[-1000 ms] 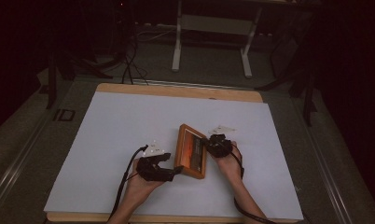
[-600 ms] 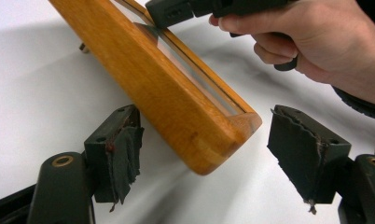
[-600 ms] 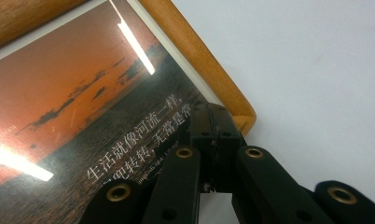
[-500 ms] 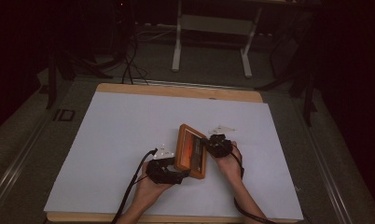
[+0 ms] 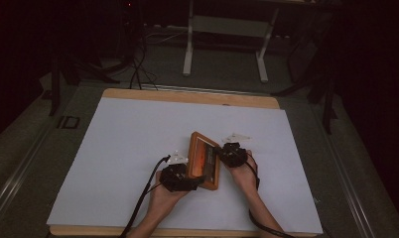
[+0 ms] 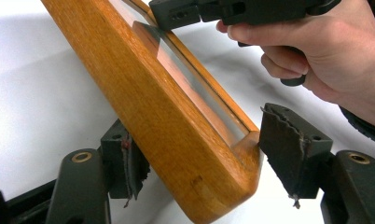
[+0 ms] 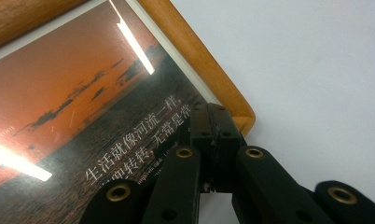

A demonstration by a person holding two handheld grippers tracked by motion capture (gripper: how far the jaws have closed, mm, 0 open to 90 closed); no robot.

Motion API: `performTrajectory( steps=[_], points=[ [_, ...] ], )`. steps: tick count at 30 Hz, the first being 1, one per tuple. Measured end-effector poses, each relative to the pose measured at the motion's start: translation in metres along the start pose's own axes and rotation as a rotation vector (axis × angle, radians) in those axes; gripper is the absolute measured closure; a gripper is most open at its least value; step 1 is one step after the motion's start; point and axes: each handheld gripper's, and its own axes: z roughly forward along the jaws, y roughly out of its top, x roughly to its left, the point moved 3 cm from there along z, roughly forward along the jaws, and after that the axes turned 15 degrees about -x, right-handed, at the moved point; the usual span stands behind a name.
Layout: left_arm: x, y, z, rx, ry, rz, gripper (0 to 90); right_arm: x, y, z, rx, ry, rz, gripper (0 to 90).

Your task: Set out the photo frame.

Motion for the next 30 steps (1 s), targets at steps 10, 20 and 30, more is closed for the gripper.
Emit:
performTrajectory(
  steps=[10,20,30],
  points=[
    [-0.001,0.005,0.002,-0.003,0.008,-0.013,41.2,-0.001,0.000,0.000,-0.003,-0.002,0.005,89.8],
    [-0.008,0.012,0.005,0.016,0.028,0.020,46.3,-0.005,0.003,-0.007,0.002,-0.008,-0.009,84.7],
    [-0.023,0.025,0.014,0.033,0.046,0.087,57.5,-0.020,0.009,-0.030,-0.017,-0.023,-0.016,81.4]
  ],
)
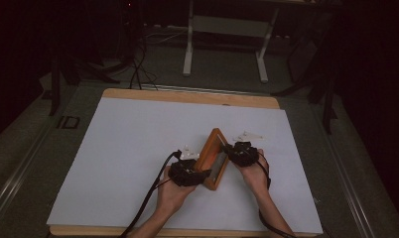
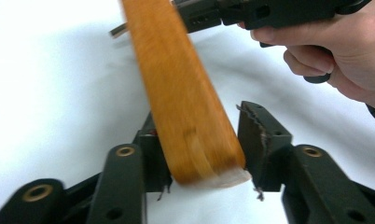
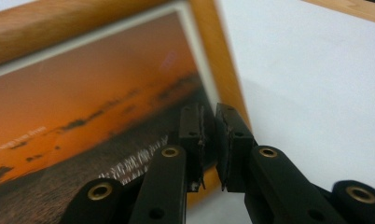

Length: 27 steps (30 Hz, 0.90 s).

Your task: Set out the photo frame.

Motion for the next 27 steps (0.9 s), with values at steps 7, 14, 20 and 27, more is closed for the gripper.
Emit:
performTrajectory(
  steps=[7,14,20,27],
  points=[
    [-0.006,0.004,0.002,-0.004,-0.013,0.016,64.5,-0.014,0.004,-0.021,-0.016,-0.027,0.001,79.4],
    [-0.010,0.008,0.004,0.014,-0.037,0.060,67.0,-0.027,0.007,-0.043,-0.025,-0.040,-0.017,75.9],
    [-0.005,0.010,0.004,0.017,-0.072,0.062,68.1,-0.031,0.010,-0.059,-0.031,-0.009,-0.038,71.1],
    [0.002,0.017,0.001,0.017,-0.106,0.096,68.5,-0.028,0.016,-0.071,-0.030,0.023,-0.089,68.0]
  ],
)
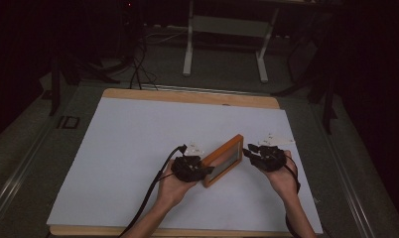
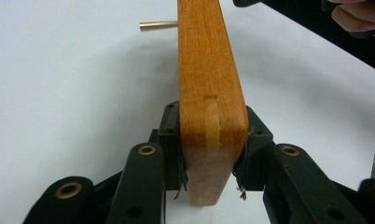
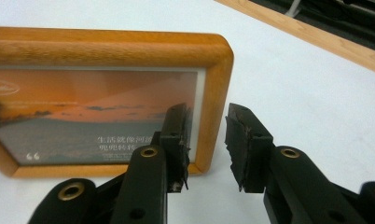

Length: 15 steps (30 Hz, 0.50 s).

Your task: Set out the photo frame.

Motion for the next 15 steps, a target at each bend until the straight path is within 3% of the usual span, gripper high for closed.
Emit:
performTrajectory(
  steps=[7,15],
  points=[
    [0.012,0.019,-0.016,-0.026,-0.054,0.046,68.7,0.005,0.006,-0.001,-0.007,0.040,-0.036,63.6],
    [0.025,0.034,-0.027,-0.051,-0.081,0.059,68.7,0.012,0.014,0.002,-0.025,0.071,-0.065,61.1]
  ],
)
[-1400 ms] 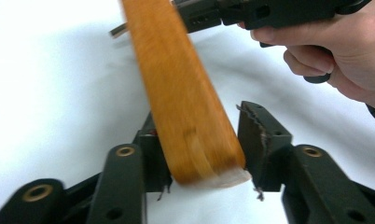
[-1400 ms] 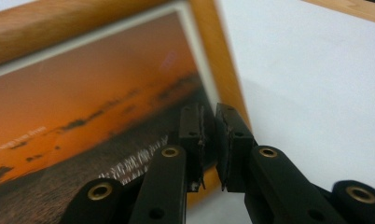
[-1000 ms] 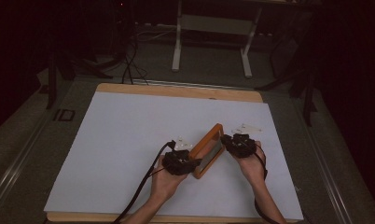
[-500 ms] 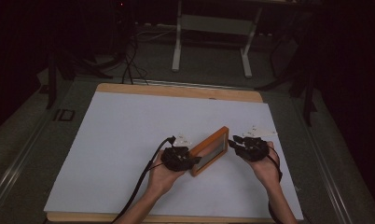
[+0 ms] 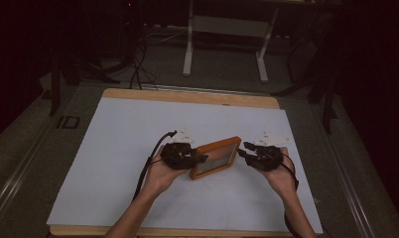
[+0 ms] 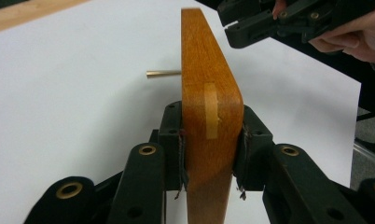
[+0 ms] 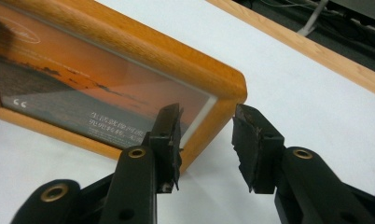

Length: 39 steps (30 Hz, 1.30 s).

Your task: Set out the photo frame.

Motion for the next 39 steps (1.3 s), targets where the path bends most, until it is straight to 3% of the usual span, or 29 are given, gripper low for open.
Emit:
performTrajectory(
  steps=[10,39],
  points=[
    [0.000,0.009,-0.001,0.002,-0.027,0.063,68.7,0.007,0.009,0.004,-0.020,0.028,-0.022,58.3],
    [0.000,0.037,0.000,0.036,-0.087,0.137,68.8,0.019,0.028,0.009,-0.082,0.149,-0.046,52.3]
  ],
)
